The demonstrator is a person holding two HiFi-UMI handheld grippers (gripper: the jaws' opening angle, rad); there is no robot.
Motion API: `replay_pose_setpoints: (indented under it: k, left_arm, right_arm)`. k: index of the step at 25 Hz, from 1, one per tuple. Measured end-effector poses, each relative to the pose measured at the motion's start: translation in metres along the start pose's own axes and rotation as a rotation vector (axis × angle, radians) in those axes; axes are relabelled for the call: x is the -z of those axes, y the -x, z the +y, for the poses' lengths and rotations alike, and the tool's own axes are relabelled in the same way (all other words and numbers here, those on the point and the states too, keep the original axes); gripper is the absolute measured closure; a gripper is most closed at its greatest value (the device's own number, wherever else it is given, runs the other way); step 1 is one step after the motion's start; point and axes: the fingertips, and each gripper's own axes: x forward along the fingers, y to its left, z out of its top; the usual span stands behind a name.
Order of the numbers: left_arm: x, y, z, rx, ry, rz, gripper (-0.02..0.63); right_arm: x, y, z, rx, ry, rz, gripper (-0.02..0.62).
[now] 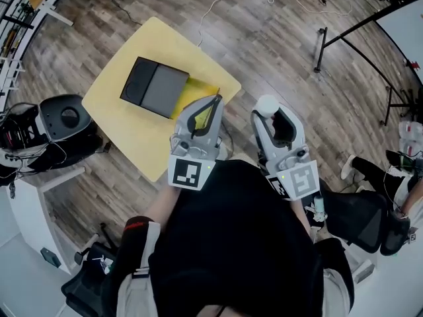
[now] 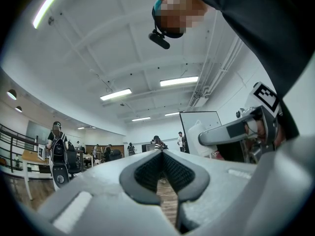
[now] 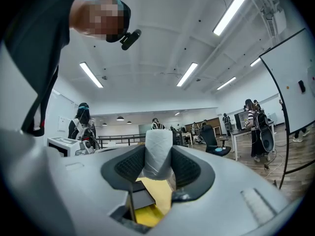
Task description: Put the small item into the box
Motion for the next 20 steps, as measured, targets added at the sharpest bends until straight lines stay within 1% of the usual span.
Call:
replay_pose_setpoints:
  k: [3,6,10,12,16,20]
  left_arm:
    - [-0.001,-0.006,0.012,-0.017,-0.007,-0.008,0.604]
    - [-0.002,-0.001,0.026,-0.05,-0.004,-0.014,0.604]
    - [-0.004,0.02,0.041,-0.104,-0.003,-0.014,0.604]
    - [-0.004,0.024,0.058,-0.132,-0.009,-0.011,0.604]
    - [-0.001,0.032,0.096,-0.225,-0.01,0.004,0.604]
    - [0.0,0.048,0.114,-0.316,-0.033,0.011,0.604]
  right_arm:
    - [-0.002,-0.012,-0.005,-0.007,-0.002,-0.01,0.425]
    - [-0.002,-0.026,0.0,-0.03,-0.002,-0.003,0.425]
    - [-0.001,-0.04,0.02,-0.086,0.01,0.006,0.425]
    - [-0.002,-0.058,0.028,-0.117,0.018,0.014,0.425]
    - [0.0,-0.095,0.041,-0.204,0.033,0.043,0.425]
    - [0.002,-0.116,0.049,-0.278,0.034,0.049,0.425]
